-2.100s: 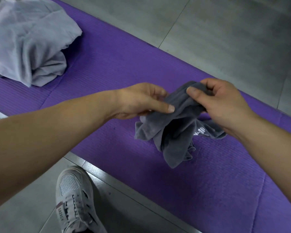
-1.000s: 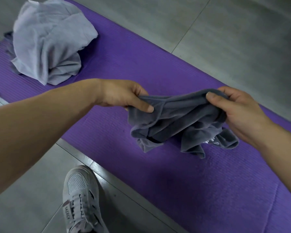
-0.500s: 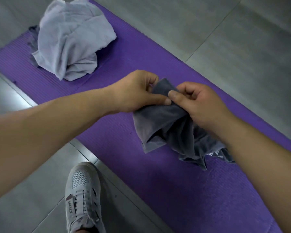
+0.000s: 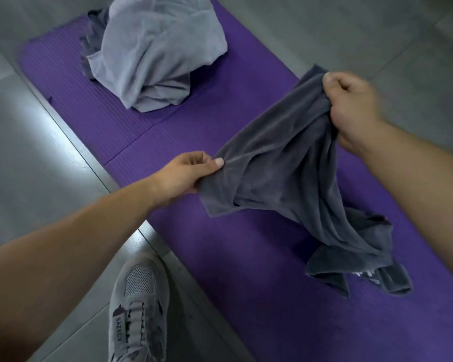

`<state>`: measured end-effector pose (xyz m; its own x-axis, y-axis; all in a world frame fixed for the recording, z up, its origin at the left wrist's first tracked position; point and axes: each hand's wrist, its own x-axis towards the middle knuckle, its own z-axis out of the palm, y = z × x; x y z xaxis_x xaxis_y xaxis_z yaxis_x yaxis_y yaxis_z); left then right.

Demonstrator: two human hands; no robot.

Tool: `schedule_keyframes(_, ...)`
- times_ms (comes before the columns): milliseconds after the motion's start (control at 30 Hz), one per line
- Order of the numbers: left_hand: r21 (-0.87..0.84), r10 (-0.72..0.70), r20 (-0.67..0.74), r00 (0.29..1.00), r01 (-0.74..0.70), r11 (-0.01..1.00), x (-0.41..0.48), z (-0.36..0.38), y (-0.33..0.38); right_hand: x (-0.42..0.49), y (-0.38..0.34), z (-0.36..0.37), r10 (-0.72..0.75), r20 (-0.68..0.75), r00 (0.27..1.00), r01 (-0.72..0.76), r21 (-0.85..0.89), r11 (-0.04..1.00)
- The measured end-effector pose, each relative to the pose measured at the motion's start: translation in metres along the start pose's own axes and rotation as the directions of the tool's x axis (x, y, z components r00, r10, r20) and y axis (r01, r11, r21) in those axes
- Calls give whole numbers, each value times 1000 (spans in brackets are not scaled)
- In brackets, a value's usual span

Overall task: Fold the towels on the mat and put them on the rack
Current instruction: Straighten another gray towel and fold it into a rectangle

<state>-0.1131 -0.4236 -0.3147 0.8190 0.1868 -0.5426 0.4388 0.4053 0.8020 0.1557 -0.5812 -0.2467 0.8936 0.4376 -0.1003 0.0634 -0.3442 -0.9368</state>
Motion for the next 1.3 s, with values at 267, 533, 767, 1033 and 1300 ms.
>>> schedule_keyframes(267,714,-220,-35,975,178,677,3,-42,-13,48,48,24,49,-24,999,-54,-271,961)
schedule_keyframes(533,-341,-225,-489,843,52,939,2,-57,-15,65,92,39,244,-48,969,-247,-315,917)
schedule_keyframes(767,-539,-338,-683,648,-135,831,15,-80,-5,89,76,75,201,-107,974,-215,-142,966)
schedule_keyframes(1033,-521,-464,-587,663,129,844,24,-72,-5,92,92,92,419,-106,902,-432,-238,870)
schedule_keyframes(1300,-481,-276,-644,714,-97,871,13,-86,-16,105,77,103,317,-108,942,-329,-136,934)
